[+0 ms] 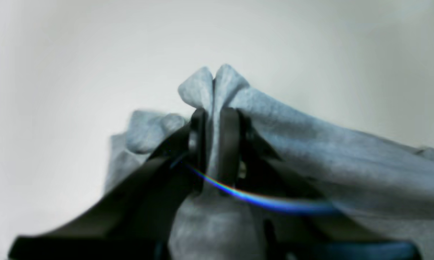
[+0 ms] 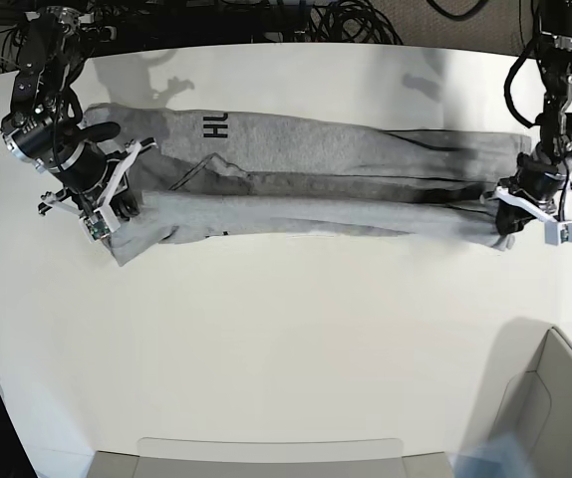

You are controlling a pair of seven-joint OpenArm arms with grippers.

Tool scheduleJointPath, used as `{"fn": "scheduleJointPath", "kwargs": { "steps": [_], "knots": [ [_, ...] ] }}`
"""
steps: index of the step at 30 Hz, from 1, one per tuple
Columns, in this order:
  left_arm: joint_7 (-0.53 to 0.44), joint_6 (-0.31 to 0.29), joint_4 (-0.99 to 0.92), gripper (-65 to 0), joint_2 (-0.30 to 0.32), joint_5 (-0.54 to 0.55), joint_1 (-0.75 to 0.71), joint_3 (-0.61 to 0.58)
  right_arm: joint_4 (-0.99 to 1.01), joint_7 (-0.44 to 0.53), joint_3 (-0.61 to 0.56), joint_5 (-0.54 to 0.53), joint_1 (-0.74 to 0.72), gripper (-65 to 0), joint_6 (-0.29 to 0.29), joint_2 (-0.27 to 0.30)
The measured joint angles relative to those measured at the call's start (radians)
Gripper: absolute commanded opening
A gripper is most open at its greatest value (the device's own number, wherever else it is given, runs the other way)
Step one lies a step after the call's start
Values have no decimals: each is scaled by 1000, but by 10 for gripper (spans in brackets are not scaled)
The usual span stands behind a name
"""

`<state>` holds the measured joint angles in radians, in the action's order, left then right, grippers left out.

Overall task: Fold the T-shirt properly
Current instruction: 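Lift the side edge and fold it over toward the printed letters, then lower the folded strip and regrip its ends with both grippers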

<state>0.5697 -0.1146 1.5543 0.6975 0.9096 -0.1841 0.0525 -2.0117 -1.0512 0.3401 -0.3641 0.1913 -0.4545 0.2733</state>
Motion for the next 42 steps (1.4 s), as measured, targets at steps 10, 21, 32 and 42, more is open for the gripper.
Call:
{"fn": "scheduleJointPath", "kwargs": {
  "steps": [10,21,32,42],
  "knots": [
    [32,1,24,-586,-2,0,-54,19,-7,0,0,0,125,-650,0,-2],
    [32,-2,24,-569,-8,-72,-107,18,-7,1,0,3,200,-650,0,-1],
    [32,-5,100,-413,-61,-308,-153,7,-7,0,0,4,200,-650,0,0],
    [31,85,87,-412,-52,-432,-151,40,-7,1,0,4,203,-650,0,10]
  ]
}}
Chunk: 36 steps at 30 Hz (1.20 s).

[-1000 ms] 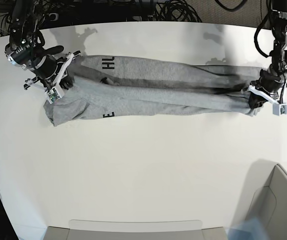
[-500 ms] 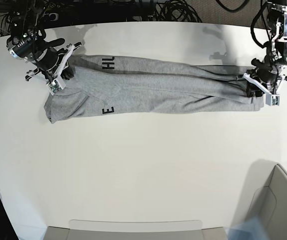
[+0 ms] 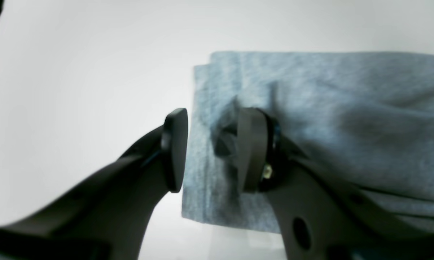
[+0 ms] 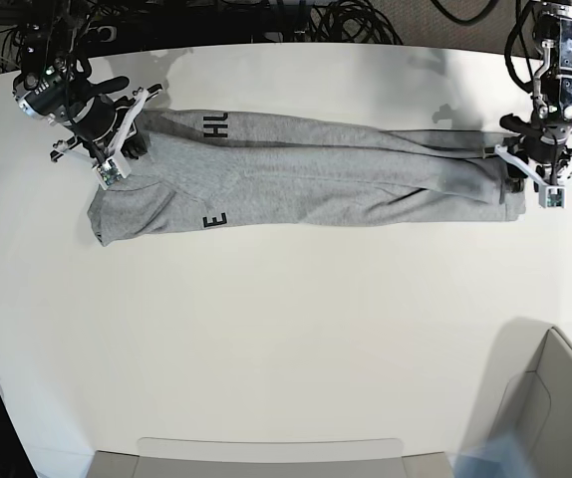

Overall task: Fold the T-shirt properly
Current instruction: 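Lower the folded strip and regrip its ends with both grippers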

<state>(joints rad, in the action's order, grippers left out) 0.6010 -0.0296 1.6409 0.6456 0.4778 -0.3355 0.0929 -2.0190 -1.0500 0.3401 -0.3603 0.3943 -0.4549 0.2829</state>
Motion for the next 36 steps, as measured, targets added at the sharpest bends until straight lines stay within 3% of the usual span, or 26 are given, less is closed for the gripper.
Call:
{"fn": "scheduleJointPath", "kwargs": {
  "steps": [8,16,20,24,28,30,34,36],
  "knots": [
    [-8,-7,91,-412,-17,0,9,-5,0,0,0,7,10,-650,0,7],
    [-31,-52,-146,-413,-37,9,61,-89,0,-1,0,5,7,-650,0,6],
    [-25,-37,-173,-413,-26,1,100,-79,0,1,0,6,7,-650,0,6],
    [5,19,-69,-411,-37,1,75,-22,1,2,0,4,5,-650,0,7],
    [113,22,19,-407,-46,2,85,2,1,2,0,7,7,-650,0,5],
    [148,-6,59,-399,-45,4,83,0,3,3,0,8,3,-650,0,6],
    [147,-137,103,-413,-39,2,85,6,3,2,0,4,5,-650,0,2],
    [151,-159,101,-416,-43,0,86,6,4,3,0,4,5,-613,0,-1]
  ]
}}
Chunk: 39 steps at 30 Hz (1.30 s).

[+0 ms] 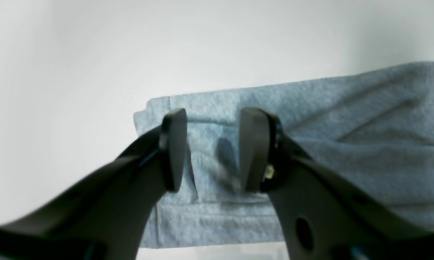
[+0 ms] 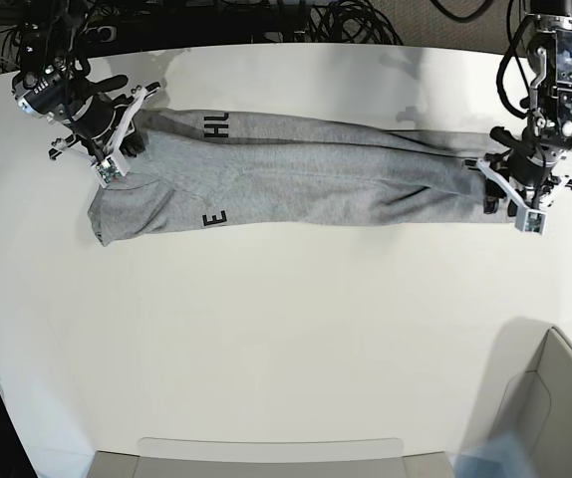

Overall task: Fold the T-shirt properly
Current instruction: 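Lower the folded strip and regrip its ends with both grippers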

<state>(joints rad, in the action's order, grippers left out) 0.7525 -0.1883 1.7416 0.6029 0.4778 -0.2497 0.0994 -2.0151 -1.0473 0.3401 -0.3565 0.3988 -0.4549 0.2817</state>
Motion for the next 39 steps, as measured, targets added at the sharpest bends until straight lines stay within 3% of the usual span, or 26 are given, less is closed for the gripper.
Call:
{"fn": "scheduleJointPath", "kwargs": {
  "steps": [3,7,10,13,20,29,39],
  "knots": [
    [3,-28,-1,-400,-2,0,-3,21,0,0,0,0,0,-564,0,0],
    [-12,-126,-38,-333,4,32,0,58,0,0,0,0,0,-526,0,0],
    [-10,-190,-154,-328,11,183,1,94,0,0,0,0,0,-523,0,1],
    [3,-235,-297,-328,84,375,2,109,0,0,0,0,0,-523,0,6],
    [-78,-232,-428,-327,195,457,71,111,1,0,0,-4,3,-523,0,-2],
    [-93,-232,-548,-326,179,451,109,-28,1,0,0,5,3,-523,0,1],
    [-109,-232,-650,-328,185,451,179,-75,1,-1,0,4,5,-523,0,1]
  ]
}}
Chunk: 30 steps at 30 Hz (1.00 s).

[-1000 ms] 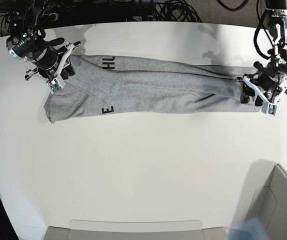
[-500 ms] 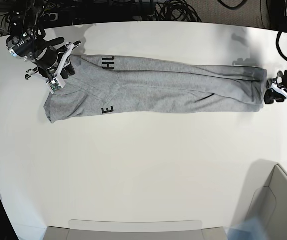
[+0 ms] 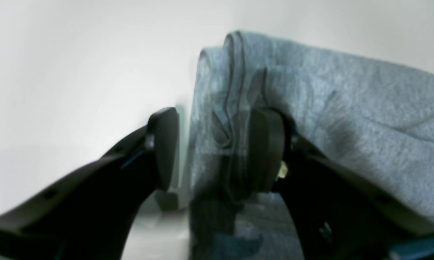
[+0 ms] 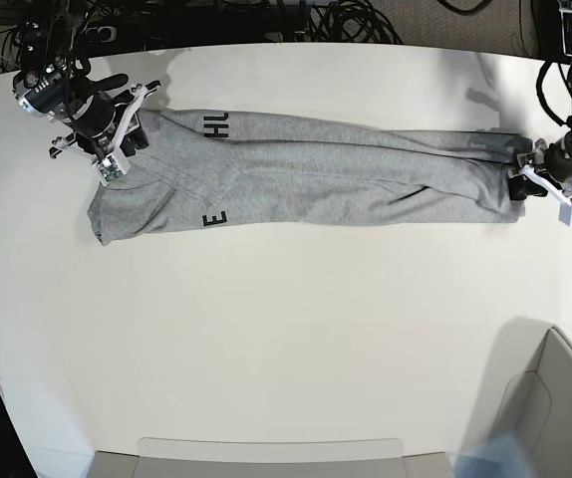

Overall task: Fold the T-shirt properly
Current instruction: 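Lower the folded strip and regrip its ends with both grippers, then carry the strip end with the left gripper toward the right gripper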

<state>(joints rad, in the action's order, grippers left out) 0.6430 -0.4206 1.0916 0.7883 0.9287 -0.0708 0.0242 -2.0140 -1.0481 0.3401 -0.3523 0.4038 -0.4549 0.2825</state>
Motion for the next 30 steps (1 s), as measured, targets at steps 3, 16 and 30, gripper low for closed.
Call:
{"fn": "scheduleJointPath", "kwargs": {
  "steps": [3,16,30],
  "knots": [
    [-3,4,-11,-328,5,0,-5,0,0,0,0,3,0,-523,0,2],
    [-123,5,-61,-328,29,15,10,-164,0,0,0,3,-2,-523,0,3],
    [-105,0,49,-618,29,23,-45,-209,-1,-3,39,-9,-3,-523,0,3]
  ]
}}
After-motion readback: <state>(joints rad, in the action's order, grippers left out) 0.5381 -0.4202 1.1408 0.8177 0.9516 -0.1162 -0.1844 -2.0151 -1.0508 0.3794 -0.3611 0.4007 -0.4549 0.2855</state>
